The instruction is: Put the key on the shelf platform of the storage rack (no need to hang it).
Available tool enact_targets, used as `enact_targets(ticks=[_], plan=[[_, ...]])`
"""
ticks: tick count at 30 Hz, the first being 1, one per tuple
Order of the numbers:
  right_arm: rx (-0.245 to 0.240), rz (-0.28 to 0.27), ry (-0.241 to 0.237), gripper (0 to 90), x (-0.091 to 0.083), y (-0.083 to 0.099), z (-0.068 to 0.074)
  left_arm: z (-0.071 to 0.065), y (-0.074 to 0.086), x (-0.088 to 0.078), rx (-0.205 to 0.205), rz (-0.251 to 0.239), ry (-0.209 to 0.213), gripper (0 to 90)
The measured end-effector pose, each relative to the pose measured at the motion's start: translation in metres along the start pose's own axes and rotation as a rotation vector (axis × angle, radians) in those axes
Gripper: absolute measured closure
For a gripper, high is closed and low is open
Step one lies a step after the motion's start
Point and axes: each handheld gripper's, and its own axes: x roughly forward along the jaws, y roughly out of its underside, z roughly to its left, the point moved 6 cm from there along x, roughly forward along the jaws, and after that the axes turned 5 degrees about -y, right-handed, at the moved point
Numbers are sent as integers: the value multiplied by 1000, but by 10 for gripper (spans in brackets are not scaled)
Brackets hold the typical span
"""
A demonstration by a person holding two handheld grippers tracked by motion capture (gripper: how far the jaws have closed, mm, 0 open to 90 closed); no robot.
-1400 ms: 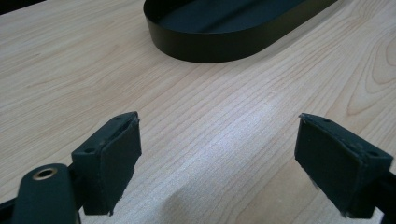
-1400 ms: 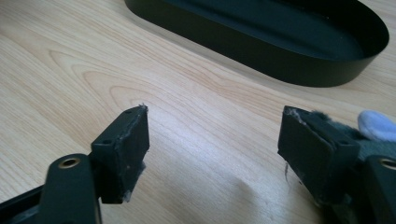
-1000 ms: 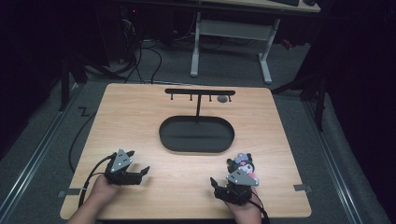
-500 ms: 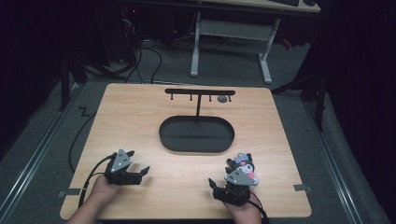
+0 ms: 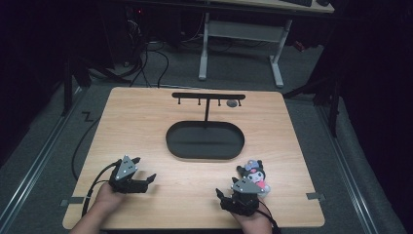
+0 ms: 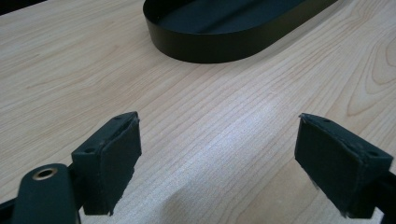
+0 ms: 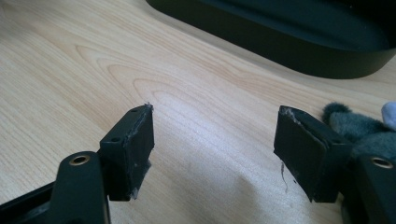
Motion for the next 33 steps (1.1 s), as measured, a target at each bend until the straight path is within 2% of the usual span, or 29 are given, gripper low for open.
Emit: enact_targets(ticks=[7,14,20,25,33], plan=[[-3,53,2,299,1,1,2,0,0,0,3,2,-1,154],[-7,90,-23,299,-1,1,5,0,0,0,2,2,-2,154],[3,118,-43,286,-1,-5,5,0,0,-1,4,2,1,154],[27,139,-39,284,-2,-13,0,0,0,-1,0,-3,5,154],[-1,209,-55,290,2,-19,0,0,0,-1,0,-1,0,154]])
